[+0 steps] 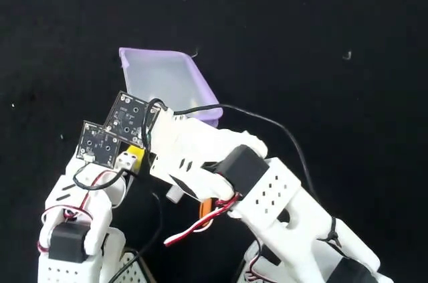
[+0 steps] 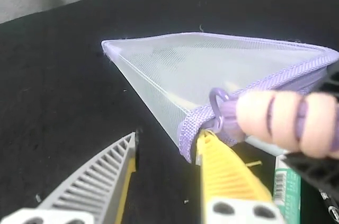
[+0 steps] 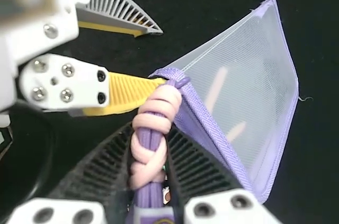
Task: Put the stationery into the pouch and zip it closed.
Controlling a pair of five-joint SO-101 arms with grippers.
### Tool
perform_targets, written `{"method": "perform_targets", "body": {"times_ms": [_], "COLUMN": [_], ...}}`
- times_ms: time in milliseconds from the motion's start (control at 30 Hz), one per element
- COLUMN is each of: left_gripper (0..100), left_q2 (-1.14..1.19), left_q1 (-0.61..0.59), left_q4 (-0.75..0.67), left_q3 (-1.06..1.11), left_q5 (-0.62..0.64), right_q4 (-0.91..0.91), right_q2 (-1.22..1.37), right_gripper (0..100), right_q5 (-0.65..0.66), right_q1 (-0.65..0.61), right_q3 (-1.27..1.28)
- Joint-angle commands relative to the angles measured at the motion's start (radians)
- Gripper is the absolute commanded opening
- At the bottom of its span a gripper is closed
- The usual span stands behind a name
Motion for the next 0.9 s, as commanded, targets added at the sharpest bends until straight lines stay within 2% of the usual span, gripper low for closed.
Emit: {"method": "perform_targets", "body": {"times_ms": [0,167,500,600,733,867], "left_gripper": [13,3,3,3,3,3], "left_q2": [0.003,0.003,0.003,0.003,0.003,0.003], "left_q1": [-0.004,-0.004,-0.007,-0.058,-0.183,-0.229], "left_q4": [-0.074,-0.150,-0.157,-0.186,-0.230,-0.226], "left_q3": [0.019,0.087,0.085,0.090,0.096,0.097], "left_q5": [0.012,0.012,0.012,0.021,0.107,0.121], "right_q4": [-0.017,-0.021,-0.017,-0.005,0.031,0.058], "right_q2": [-0.002,-0.004,-0.004,-0.002,-0.004,-0.004], "right_gripper": [1.1,1.1,1.1,1.1,1.1,1.1], "right_q5": [0.003,0.003,0.003,0.006,0.071,0.101], "right_q1": [-0.011,-0.011,-0.003,0.021,0.078,0.124], "right_q3": [-0.007,0.007,0.007,0.004,0.001,-0.007]}}
